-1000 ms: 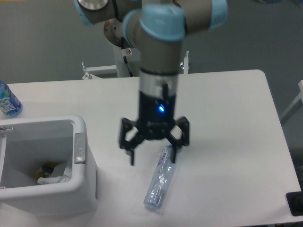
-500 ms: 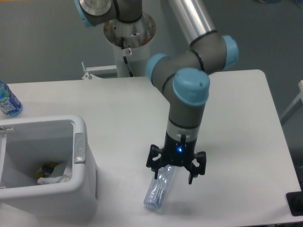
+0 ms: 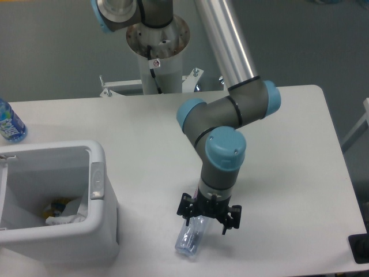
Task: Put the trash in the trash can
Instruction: 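Move the open gripper over the clear plastic bottle and lower it, then close the gripper around the bottle's cap end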
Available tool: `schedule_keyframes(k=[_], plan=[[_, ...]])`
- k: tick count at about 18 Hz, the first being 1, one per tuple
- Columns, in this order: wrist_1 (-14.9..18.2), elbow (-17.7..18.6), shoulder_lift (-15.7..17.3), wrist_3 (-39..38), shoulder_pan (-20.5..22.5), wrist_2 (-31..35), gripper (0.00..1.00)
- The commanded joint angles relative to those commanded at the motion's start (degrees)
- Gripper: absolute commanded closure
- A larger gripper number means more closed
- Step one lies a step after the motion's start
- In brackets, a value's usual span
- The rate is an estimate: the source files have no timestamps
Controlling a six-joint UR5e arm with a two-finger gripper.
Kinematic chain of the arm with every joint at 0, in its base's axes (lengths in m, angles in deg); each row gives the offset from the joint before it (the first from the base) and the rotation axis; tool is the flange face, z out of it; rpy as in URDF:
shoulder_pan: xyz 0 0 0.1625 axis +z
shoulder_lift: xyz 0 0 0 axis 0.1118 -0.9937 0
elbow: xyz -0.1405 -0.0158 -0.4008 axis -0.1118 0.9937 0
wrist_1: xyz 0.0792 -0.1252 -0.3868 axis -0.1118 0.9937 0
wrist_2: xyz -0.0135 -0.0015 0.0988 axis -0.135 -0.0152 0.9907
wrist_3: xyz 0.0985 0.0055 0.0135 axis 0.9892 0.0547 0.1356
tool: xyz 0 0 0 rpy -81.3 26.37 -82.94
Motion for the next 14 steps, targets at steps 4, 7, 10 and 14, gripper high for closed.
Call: schedule_keyframes(k=[4, 7, 10, 14], plan=[[-0.1, -1.2, -2.6, 0.2, -1.8, 3.5, 0.0], [-0.1, -1.2, -3.3, 1.0, -2.3, 3.8, 0.0], [-0.5, -1.4, -4.0, 1.1, -2.4, 3.8, 0.0], [-1.7, -1.2, -4.8, 1.1, -2.5, 3.9, 0.0]])
